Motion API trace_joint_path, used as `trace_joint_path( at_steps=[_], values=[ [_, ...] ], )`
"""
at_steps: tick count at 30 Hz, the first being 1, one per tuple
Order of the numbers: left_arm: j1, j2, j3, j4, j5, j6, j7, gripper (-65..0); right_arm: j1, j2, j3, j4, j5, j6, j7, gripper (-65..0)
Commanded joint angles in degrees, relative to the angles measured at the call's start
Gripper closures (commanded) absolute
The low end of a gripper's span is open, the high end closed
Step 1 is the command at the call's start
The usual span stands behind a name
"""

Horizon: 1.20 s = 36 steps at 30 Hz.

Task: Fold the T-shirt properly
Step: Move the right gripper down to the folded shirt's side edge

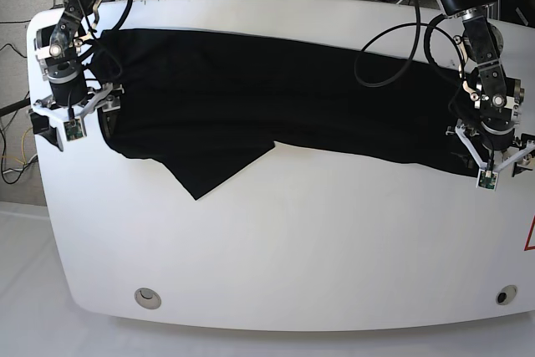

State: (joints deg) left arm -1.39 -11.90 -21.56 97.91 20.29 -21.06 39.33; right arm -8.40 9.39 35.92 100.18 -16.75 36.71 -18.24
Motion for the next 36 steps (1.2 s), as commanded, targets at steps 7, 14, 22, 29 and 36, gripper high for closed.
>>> trace_joint_path(
  at_steps=[7,14,22,29,36],
  values=[
    [-0.6,-1.1,-0.6,0.9,0.5,0.7,-0.8,-49.7,2.6,-1.4,0.6,1.2,-6.7,-0.1,-3.7,-56.9],
    [1.3,-1.0,-0.6,0.9,0.5,0.7,-1.0,-49.7,-1.0,-1.7,0.5,-0.2,-6.6,-0.1,-3.6,-56.9],
    [2.1,-1.0,-0.7,0.8,0.5,0.7,-1.0,-49.7,-3.1,-3.2,2.0,-3.8,-6.8,-0.1,-3.5,-56.9],
    [2.3,-1.1,-0.7,0.8,0.5,0.7,-1.0,-49.7,-3.8,-3.2,2.9,-4.4,-6.7,-0.1,-1.3,-56.9],
    [2.0,-1.1,-0.7,0.8,0.5,0.7,-1.0,-49.7,-3.1,-3.1,2.8,-3.4,-6.8,-0.1,-0.8,-57.1]
  ],
)
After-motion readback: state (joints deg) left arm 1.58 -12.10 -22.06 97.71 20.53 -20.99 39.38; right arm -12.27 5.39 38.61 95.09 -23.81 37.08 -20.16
